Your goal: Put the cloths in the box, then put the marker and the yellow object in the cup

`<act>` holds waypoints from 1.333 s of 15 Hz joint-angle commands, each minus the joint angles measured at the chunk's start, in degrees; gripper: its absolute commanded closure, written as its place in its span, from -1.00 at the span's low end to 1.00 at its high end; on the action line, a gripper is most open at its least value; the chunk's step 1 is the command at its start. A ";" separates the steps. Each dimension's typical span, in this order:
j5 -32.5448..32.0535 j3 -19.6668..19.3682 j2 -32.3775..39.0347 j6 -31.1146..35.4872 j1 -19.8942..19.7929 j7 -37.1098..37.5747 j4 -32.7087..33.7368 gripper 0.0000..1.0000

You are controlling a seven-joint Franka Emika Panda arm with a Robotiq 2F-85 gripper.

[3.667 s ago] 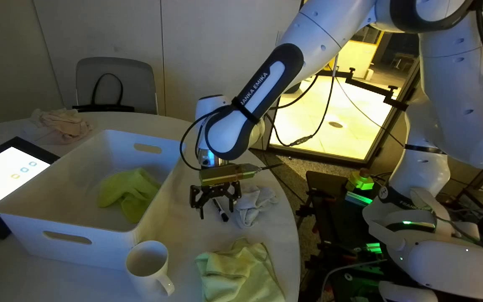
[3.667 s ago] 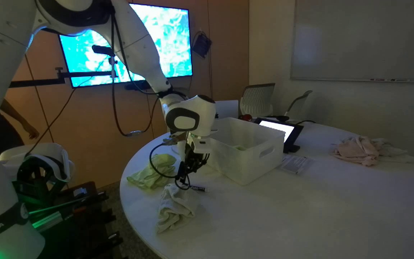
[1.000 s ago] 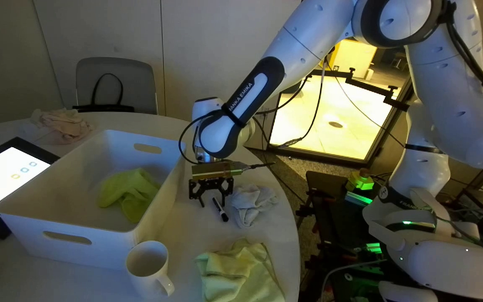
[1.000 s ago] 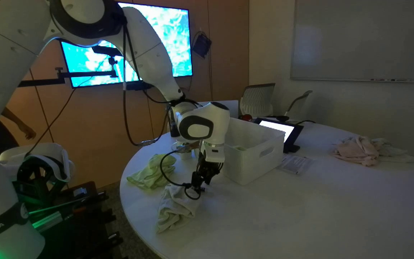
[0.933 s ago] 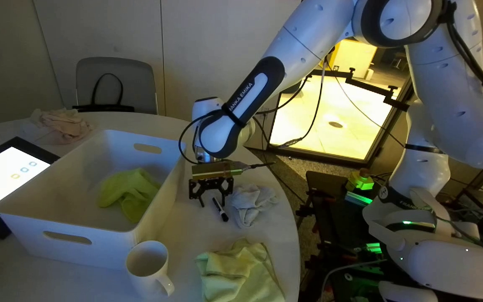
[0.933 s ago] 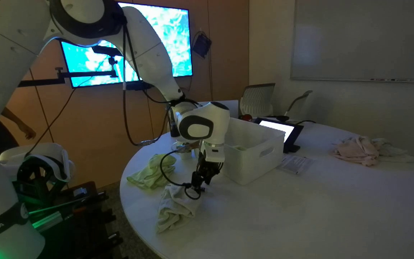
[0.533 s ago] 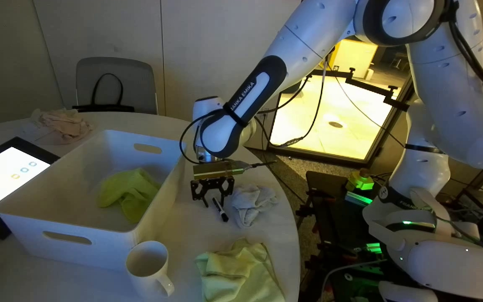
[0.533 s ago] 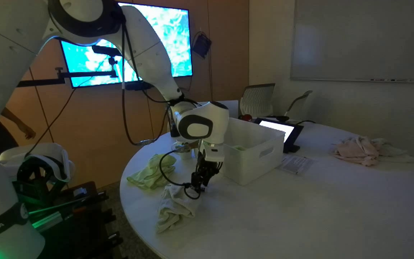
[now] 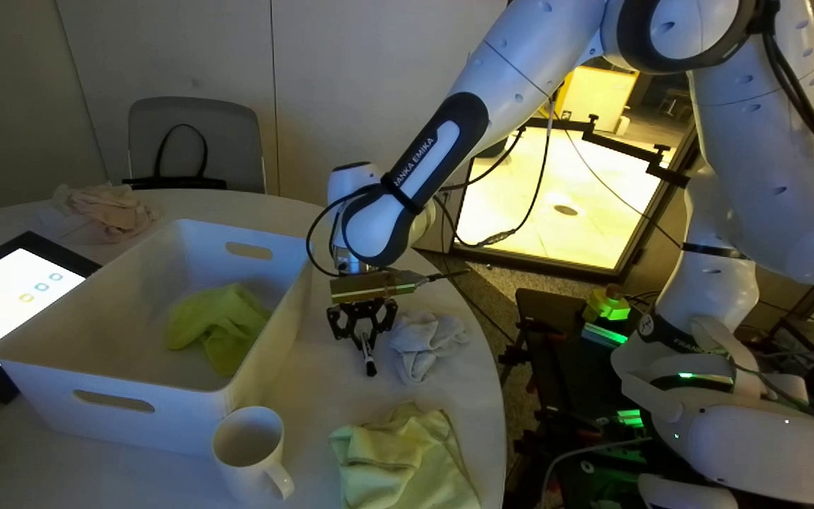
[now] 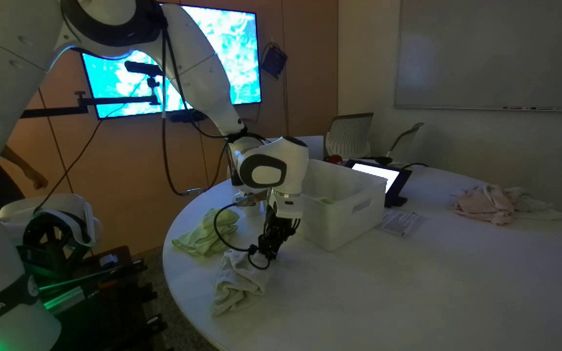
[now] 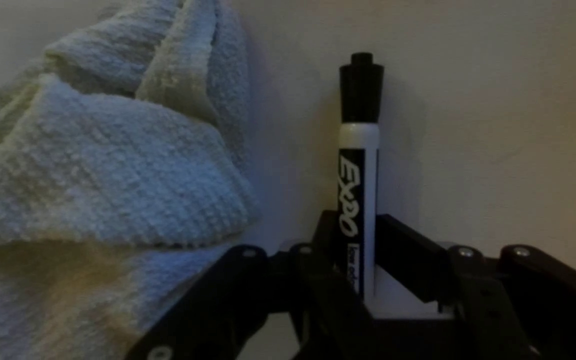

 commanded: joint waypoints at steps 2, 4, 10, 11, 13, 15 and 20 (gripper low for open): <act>-2.22 -0.74 -2.01 -0.19 1.33 0.77 -2.32 0.82; -3.70 -1.46 -3.63 -0.96 2.19 1.64 -3.54 0.86; -12.77 -5.07 -10.80 -5.68 6.65 9.09 -7.60 0.85; -14.57 -5.27 -12.12 -6.84 7.12 10.60 -7.84 0.85; -17.98 -5.19 -14.82 -9.15 7.97 14.12 -7.76 0.85; -20.80 -4.37 -17.19 -11.38 8.24 17.28 -7.20 0.85; -25.31 -1.32 -21.44 -14.41 8.59 22.81 -4.59 0.85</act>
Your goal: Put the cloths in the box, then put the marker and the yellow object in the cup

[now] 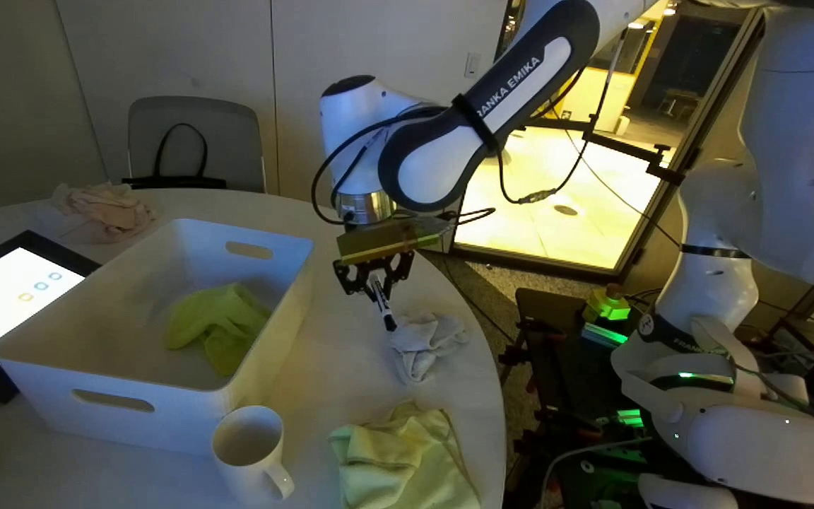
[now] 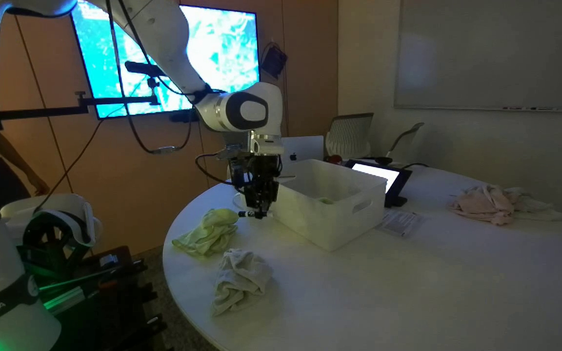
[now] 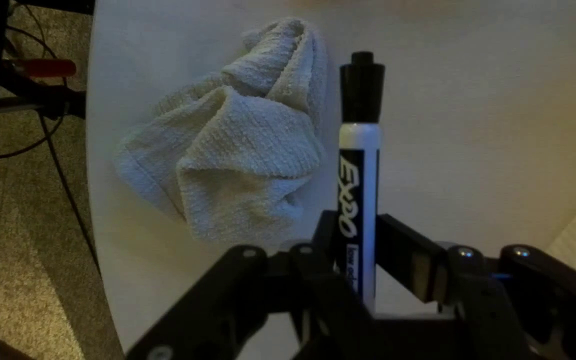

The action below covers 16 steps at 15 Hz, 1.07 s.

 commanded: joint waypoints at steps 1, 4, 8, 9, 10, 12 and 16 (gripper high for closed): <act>-3.75 2.36 -3.36 -2.85 0.55 5.02 2.17 0.85; -5.16 4.52 -3.31 -4.50 0.61 6.94 5.83 0.85; -7.07 6.88 -1.30 -7.39 1.16 7.10 12.94 0.86; -7.50 7.35 -1.10 -8.29 1.21 6.79 14.53 0.86; -8.23 7.77 0.13 -9.34 1.58 6.95 17.00 0.86; -9.57 8.31 1.88 -11.78 2.28 6.95 21.19 0.86; -11.94 8.73 6.77 -15.63 4.27 6.57 29.78 0.86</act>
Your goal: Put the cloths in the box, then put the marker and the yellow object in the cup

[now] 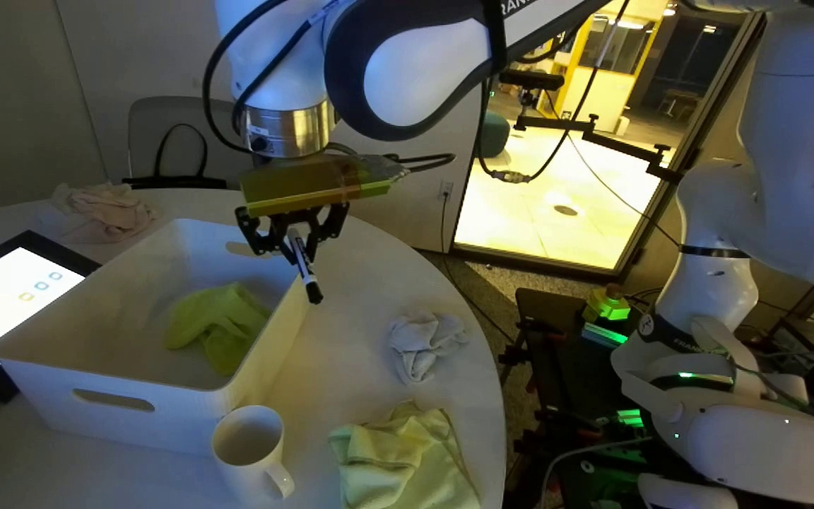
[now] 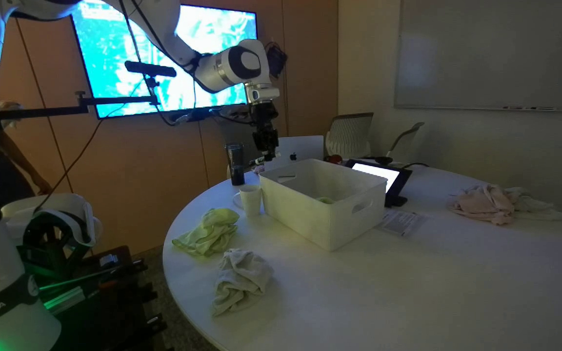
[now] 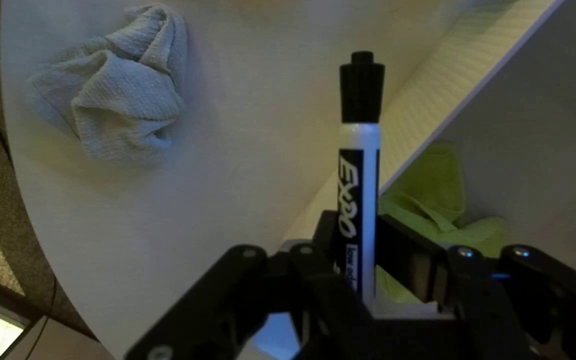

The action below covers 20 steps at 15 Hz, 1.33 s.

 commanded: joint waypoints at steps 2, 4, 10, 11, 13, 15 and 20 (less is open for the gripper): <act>-2.59 0.45 6.99 -5.30 2.20 0.12 11.80 0.86; -2.24 0.66 8.87 -5.90 2.97 -1.03 14.77 0.86; -1.21 3.36 10.18 -0.88 4.22 -12.32 15.96 0.86; -1.14 3.86 10.05 -0.02 4.52 -14.48 15.48 0.86; -0.89 4.75 9.80 1.41 5.07 -18.62 14.43 0.86; -0.60 5.21 9.66 2.28 5.70 -21.56 13.45 0.86; -0.18 5.56 9.08 7.43 6.24 -27.75 8.31 0.86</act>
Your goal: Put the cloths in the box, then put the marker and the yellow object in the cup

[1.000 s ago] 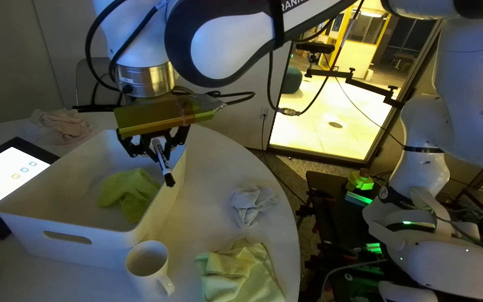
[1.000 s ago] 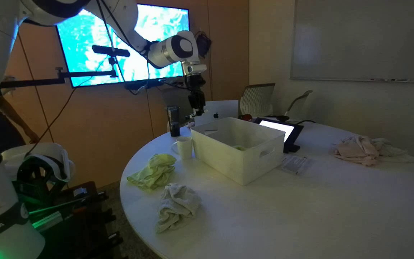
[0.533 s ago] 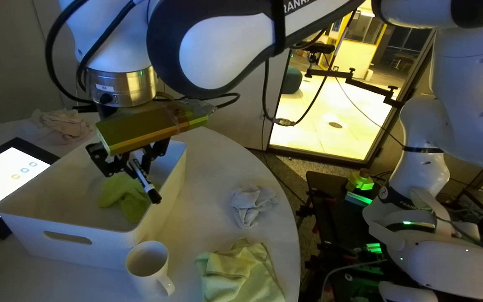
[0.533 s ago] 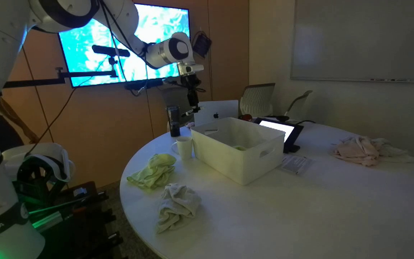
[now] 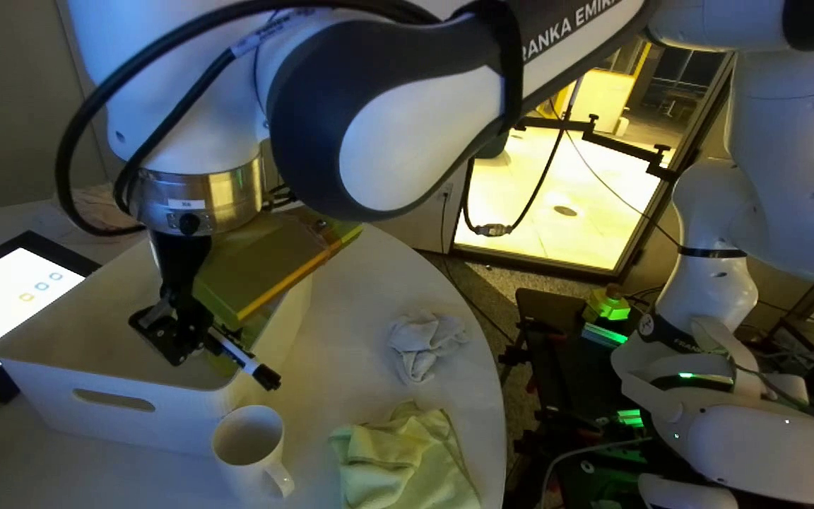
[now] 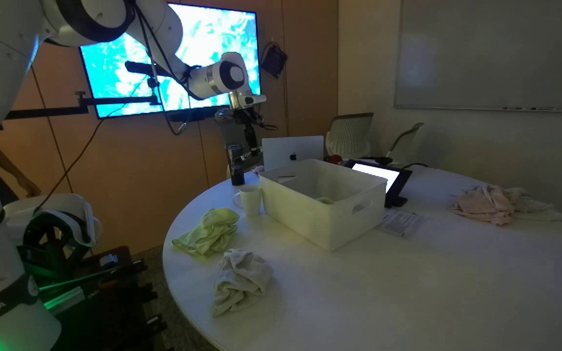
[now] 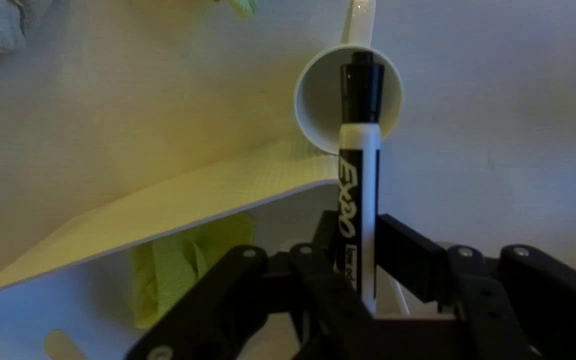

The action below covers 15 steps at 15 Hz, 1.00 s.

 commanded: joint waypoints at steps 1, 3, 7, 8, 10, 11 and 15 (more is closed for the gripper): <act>0.77 0.36 -1.55 5.53 -0.46 -6.70 -5.28 0.86; 1.07 0.32 -1.91 8.36 -0.78 -10.15 -8.07 0.86; -0.52 -1.24 -2.30 14.19 0.22 -12.20 -11.80 0.86; -0.92 -1.69 -2.59 16.08 0.51 -12.02 -12.69 0.86; -2.16 -2.82 -3.52 20.78 1.38 -10.68 -14.66 0.86; -2.90 -3.41 -3.85 23.31 1.85 -10.03 -15.46 0.87; -4.32 -4.91 -4.60 31.87 2.95 -10.61 -18.58 0.87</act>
